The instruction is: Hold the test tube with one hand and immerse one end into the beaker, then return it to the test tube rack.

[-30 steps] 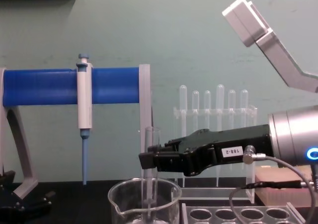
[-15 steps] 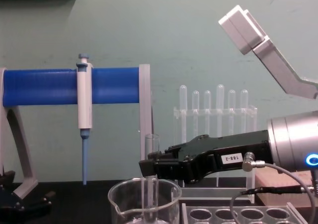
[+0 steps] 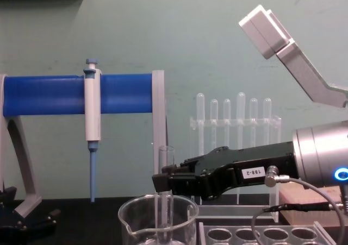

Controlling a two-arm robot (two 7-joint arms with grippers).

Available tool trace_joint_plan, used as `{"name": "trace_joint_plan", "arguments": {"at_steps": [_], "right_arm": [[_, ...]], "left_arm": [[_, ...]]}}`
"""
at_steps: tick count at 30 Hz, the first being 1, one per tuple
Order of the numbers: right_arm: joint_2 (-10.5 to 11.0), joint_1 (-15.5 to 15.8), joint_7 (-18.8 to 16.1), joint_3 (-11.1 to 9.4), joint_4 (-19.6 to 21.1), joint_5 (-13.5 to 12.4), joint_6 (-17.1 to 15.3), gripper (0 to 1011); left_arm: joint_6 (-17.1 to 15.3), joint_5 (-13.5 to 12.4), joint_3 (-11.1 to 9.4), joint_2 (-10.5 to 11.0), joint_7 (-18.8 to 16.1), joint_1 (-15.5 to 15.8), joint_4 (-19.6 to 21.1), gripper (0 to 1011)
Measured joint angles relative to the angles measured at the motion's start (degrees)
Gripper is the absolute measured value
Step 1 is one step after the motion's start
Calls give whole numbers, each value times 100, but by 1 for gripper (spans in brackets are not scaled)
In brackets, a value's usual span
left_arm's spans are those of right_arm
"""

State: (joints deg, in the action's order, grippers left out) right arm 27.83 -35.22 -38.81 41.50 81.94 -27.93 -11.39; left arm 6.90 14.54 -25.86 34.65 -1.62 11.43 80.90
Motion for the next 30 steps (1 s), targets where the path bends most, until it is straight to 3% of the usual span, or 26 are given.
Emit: {"name": "trace_joint_plan", "arguments": {"at_steps": [30], "right_arm": [[8,-8,-3,9,0,-10,-1,239]], "left_arm": [[0,0,0,0,0,0,0,1000]]}}
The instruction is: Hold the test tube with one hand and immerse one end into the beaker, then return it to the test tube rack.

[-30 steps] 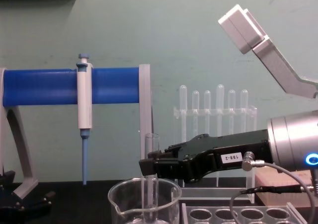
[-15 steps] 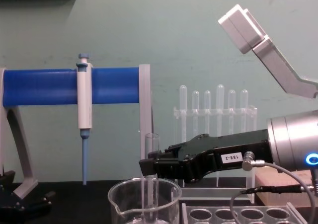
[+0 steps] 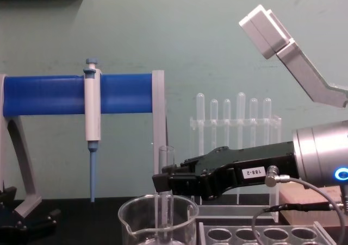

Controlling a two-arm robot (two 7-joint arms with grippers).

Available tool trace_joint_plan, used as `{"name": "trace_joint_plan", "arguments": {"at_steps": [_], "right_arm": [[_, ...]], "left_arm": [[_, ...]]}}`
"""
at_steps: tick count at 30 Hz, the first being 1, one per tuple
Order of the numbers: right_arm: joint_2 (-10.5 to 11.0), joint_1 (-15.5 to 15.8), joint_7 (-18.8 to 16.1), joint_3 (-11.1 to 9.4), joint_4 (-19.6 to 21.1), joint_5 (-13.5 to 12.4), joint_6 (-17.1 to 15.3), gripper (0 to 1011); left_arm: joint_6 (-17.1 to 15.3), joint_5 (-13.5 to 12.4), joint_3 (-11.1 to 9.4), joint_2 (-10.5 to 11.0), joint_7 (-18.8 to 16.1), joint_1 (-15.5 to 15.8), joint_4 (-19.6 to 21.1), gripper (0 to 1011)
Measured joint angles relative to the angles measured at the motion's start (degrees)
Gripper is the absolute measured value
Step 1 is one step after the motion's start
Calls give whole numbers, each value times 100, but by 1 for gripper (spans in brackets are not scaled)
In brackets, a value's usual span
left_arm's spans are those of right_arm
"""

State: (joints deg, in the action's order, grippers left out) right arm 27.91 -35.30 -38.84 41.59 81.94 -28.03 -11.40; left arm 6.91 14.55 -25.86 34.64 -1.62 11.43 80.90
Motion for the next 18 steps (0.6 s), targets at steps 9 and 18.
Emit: {"name": "trace_joint_plan", "arguments": {"at_steps": [9,18], "right_arm": [[0,0,0,0,0,0,0,239],[0,0,0,0,0,0,0,239]], "left_arm": [[0,0,0,0,0,0,0,1000],[0,0,0,0,0,0,0,1000]]}}
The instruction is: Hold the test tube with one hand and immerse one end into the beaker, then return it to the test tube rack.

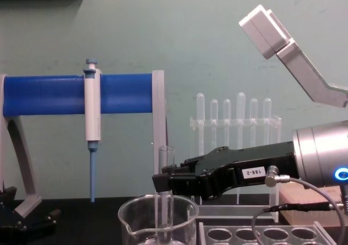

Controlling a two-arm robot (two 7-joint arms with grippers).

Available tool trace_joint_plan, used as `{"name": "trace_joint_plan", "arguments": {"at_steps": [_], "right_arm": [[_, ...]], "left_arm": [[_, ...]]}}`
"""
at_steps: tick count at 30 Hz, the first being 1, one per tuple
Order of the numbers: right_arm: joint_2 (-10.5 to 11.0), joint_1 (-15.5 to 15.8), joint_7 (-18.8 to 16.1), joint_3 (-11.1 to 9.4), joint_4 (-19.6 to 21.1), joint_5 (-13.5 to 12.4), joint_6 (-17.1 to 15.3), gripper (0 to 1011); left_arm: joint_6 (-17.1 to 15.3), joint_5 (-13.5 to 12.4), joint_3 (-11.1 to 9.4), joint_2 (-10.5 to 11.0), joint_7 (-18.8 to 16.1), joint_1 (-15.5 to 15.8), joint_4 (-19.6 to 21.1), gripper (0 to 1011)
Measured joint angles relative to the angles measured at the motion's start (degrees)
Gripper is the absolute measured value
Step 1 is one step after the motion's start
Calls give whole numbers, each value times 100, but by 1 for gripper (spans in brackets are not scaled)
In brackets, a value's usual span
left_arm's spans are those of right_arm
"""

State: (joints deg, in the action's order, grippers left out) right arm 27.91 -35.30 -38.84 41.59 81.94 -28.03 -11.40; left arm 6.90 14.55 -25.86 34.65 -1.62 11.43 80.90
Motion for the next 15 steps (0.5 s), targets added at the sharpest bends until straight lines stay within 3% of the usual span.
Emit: {"name": "trace_joint_plan", "arguments": {"at_steps": [15], "right_arm": [[0,0,0,0,0,0,0,239]], "left_arm": [[0,0,0,0,0,0,0,1000]]}}
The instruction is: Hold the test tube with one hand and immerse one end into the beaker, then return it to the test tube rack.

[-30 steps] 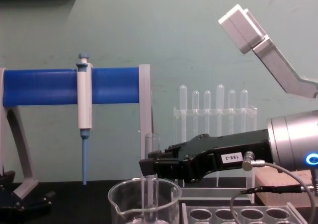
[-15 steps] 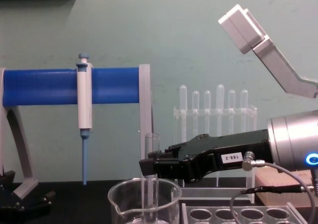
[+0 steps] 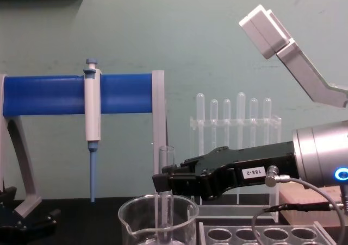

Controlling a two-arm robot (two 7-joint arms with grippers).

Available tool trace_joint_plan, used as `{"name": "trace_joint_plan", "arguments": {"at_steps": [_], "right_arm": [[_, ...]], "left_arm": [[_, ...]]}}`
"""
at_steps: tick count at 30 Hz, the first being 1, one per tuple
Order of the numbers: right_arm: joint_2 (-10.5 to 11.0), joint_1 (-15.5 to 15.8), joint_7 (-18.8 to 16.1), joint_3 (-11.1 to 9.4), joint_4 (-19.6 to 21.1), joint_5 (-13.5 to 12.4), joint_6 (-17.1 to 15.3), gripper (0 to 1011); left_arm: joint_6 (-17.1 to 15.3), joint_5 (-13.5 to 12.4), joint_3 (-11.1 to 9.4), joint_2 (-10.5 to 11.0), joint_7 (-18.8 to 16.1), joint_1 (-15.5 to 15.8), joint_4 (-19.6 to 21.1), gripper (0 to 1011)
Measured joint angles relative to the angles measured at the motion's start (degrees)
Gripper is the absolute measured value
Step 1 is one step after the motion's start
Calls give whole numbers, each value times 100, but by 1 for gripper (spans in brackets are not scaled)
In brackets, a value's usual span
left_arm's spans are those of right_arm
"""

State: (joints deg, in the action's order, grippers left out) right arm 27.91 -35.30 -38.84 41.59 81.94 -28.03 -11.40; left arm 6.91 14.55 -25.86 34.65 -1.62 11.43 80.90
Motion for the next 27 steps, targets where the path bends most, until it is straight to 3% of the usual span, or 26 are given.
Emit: {"name": "trace_joint_plan", "arguments": {"at_steps": [27], "right_arm": [[0,0,0,0,0,0,0,239]], "left_arm": [[0,0,0,0,0,0,0,1000]]}}
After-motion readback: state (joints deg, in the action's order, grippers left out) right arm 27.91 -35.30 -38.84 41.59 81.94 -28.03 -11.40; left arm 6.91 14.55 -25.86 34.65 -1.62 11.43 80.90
